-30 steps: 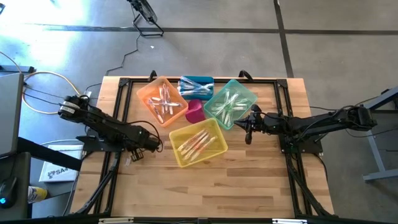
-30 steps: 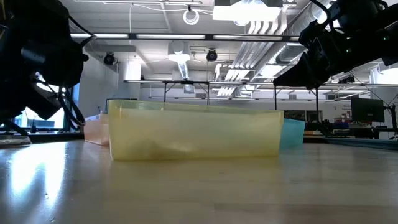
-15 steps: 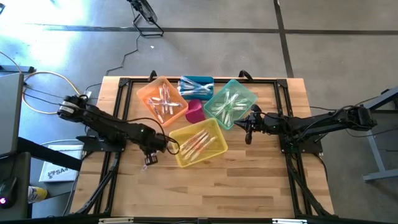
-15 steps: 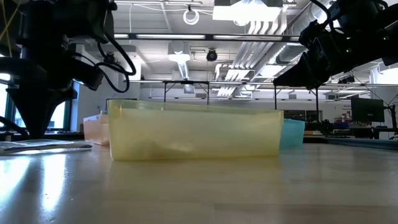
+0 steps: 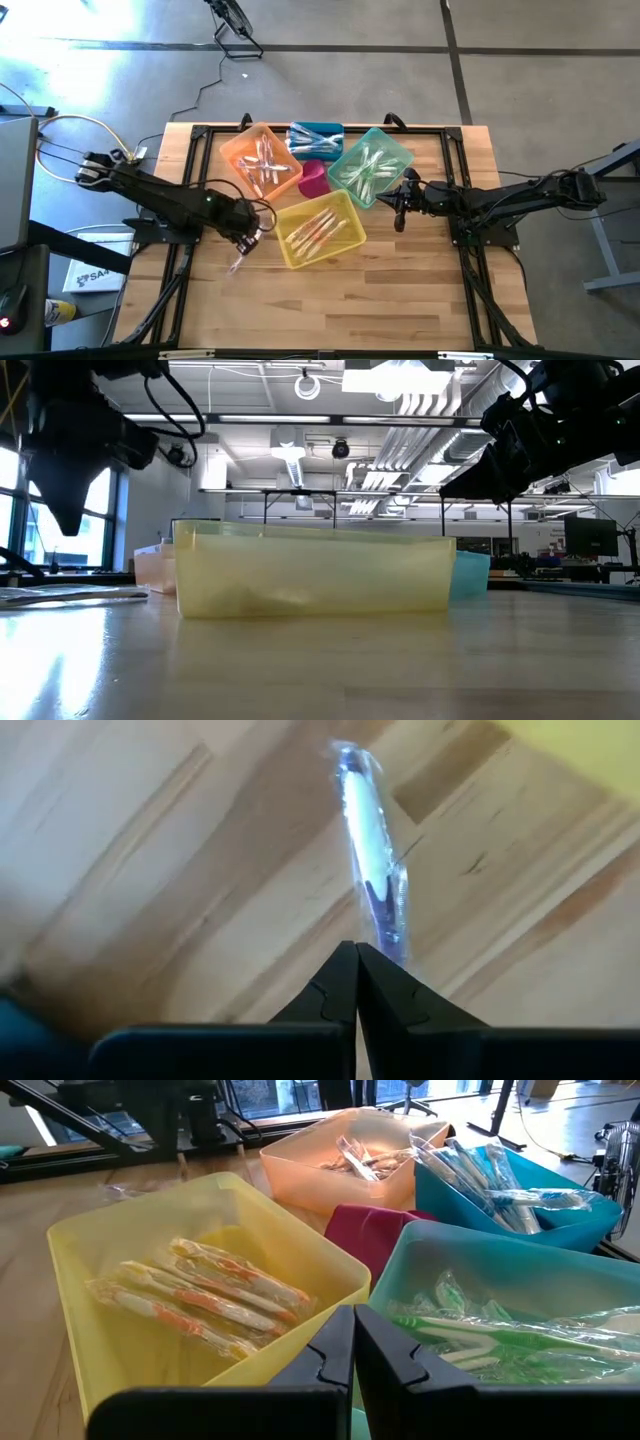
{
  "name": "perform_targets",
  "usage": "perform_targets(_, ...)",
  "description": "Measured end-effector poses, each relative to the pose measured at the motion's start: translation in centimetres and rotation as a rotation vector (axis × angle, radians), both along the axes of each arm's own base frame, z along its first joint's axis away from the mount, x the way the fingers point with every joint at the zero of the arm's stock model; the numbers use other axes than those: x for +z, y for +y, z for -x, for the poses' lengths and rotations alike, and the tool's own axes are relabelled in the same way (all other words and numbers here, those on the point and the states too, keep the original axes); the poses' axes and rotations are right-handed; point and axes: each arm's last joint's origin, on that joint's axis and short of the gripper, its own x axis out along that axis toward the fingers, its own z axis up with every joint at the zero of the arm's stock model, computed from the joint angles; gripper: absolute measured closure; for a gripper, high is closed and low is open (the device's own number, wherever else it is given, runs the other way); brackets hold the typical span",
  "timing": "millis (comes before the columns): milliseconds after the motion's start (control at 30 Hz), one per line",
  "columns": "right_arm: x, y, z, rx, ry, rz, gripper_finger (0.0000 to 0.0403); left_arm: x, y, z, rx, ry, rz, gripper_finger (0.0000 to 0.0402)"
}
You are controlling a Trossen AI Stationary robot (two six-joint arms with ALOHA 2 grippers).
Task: Pick & Place Toothbrushes
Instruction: Put the purple toothbrush into the orange bin
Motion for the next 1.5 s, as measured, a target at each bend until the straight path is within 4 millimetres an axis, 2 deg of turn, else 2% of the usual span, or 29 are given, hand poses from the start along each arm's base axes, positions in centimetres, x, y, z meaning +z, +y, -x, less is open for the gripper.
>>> perform_targets(200, 0.0, 0.0, 0.0, 0.000, -0.001, 0.000, 0.0399, 1.3, -0.3, 0.9, 0.184, -0.088, 0.059, 0.0401)
perform_targets(500, 0.0, 0.0, 0.0, 0.000, -0.001, 0.000, 0.0399, 1.1, -1.4, 0.1, 0.178, -0.144, 0.090, 0.0399)
perform_targets(633, 0.0, 0.0, 0.0, 0.000, -0.002, 0.000, 0.0399, 0.6, -1.5, -0.1, 0.174, -0.093, 0.099, 0.0371)
perform_targets(900, 0.0, 0.0, 0.0, 0.000, -0.002, 0.000, 0.0399, -0.4, -1.7, -0.8, 0.177, -0.045, 0.082, 0.0269)
perform_targets(1000, 0.0, 0.0, 0.0, 0.000, -0.002, 0.000, 0.0399, -1.0, -1.8, -1.2, 0.178, -0.030, 0.074, 0.0244)
perform_targets(1300, 0.0, 0.0, 0.0, 0.000, -0.002, 0.000, 0.0399, -3.3, -2.2, -2.2, 0.188, 0.082, 0.049, 0.0235)
perform_targets(1500, 0.0, 0.0, 0.0, 0.000, 0.000, 0.000, 0.0399, -4.3, -2.6, -3.1, 0.184, 0.092, 0.078, 0.0235)
